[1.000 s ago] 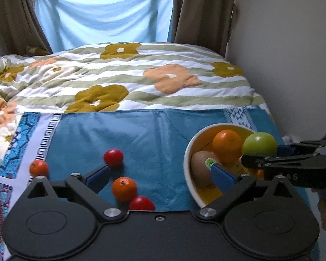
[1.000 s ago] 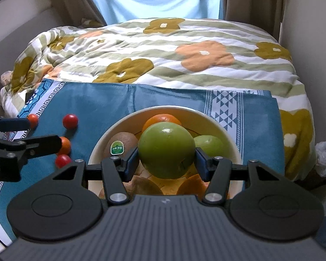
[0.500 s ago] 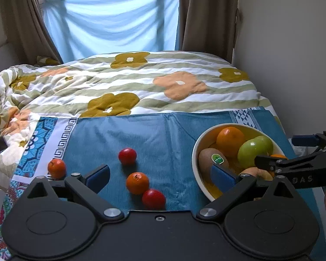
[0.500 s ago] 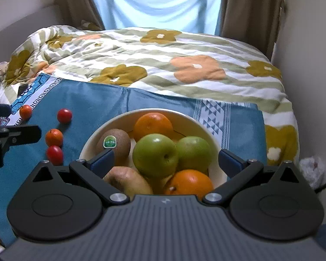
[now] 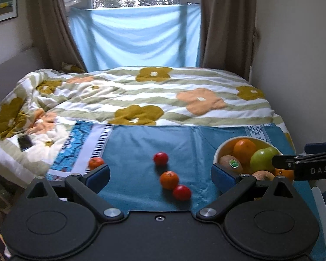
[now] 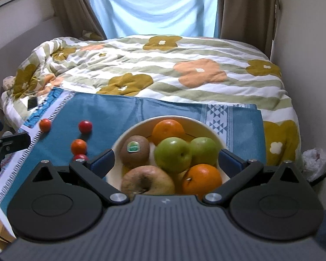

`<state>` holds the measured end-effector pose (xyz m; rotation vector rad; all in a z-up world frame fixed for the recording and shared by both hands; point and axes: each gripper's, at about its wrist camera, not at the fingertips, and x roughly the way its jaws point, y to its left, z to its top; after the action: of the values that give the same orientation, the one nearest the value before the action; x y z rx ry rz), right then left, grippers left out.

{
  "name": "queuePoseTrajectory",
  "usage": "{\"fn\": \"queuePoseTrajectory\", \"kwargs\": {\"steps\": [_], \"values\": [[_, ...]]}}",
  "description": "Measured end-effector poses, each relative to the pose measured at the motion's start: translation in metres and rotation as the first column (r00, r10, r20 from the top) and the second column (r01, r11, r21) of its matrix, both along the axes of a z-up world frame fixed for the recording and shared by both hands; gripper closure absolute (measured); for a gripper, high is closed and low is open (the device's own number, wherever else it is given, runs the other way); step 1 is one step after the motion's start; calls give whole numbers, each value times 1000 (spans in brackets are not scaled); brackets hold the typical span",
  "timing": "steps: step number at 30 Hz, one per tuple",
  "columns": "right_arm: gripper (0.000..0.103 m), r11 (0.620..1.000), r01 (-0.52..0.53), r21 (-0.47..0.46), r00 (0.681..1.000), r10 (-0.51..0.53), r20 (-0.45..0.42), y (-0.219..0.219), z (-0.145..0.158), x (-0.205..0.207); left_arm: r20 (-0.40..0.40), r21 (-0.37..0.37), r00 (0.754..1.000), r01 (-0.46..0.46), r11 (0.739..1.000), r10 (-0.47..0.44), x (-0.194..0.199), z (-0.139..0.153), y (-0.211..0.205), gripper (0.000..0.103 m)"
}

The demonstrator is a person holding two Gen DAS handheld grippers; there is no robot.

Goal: Organize fruits
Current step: 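Lift both open tools away from the bowl toward the tangerines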

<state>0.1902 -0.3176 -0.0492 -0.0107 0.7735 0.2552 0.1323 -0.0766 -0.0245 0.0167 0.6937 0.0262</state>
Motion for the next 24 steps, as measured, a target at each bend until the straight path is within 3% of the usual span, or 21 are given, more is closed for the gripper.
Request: {"fn": "queuePoseTrajectory", "kwargs": {"steps": [13, 24], "values": [[0, 999, -24, 29, 1000, 24, 6, 68, 25, -29, 21, 23, 1000, -13, 1000, 12, -9, 23, 77, 2], [0, 998, 35, 50, 999, -33, -34, 138, 14, -33, -17, 33, 995, 101, 994, -100, 23, 10, 139, 4]]}}
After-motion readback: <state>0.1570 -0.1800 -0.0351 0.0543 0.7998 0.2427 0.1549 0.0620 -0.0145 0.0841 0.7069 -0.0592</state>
